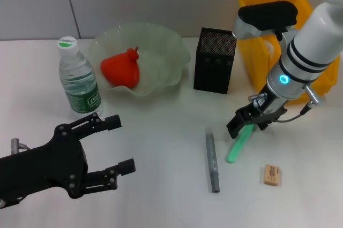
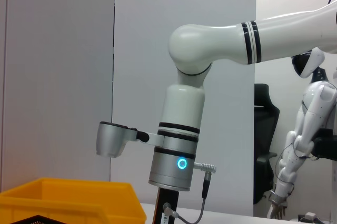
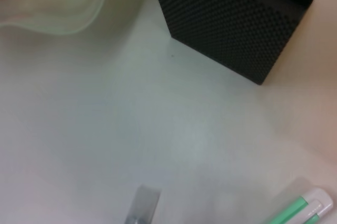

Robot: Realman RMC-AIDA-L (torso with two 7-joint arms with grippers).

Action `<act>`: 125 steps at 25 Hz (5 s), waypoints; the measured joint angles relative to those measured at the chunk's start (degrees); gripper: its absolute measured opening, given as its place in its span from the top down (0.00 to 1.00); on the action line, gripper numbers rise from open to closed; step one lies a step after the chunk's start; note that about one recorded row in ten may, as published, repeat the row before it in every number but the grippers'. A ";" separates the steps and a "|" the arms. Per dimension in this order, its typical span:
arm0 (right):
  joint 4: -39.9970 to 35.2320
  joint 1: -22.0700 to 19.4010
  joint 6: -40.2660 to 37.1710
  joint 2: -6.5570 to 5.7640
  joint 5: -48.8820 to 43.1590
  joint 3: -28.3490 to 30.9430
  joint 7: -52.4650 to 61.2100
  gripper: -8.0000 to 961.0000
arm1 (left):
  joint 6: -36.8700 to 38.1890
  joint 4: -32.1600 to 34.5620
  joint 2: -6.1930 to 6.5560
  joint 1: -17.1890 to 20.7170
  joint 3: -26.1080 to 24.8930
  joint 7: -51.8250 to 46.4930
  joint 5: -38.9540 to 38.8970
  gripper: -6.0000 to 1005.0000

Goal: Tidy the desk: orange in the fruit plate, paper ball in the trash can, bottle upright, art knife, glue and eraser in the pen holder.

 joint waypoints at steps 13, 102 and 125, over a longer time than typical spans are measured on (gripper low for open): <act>0.06 -0.04 0.19 0.11 0.03 -1.65 0.00 0.19 | 0.01 0.00 0.00 0.00 0.00 0.05 0.02 0.16; 1.40 0.73 1.81 0.36 1.39 -3.70 -0.64 0.30 | -7.28 6.33 0.26 -1.25 0.08 -11.19 13.56 0.16; 2.06 0.91 1.93 0.29 1.43 -3.79 -0.29 0.44 | -7.04 6.93 0.26 -1.41 0.08 -10.99 13.55 0.16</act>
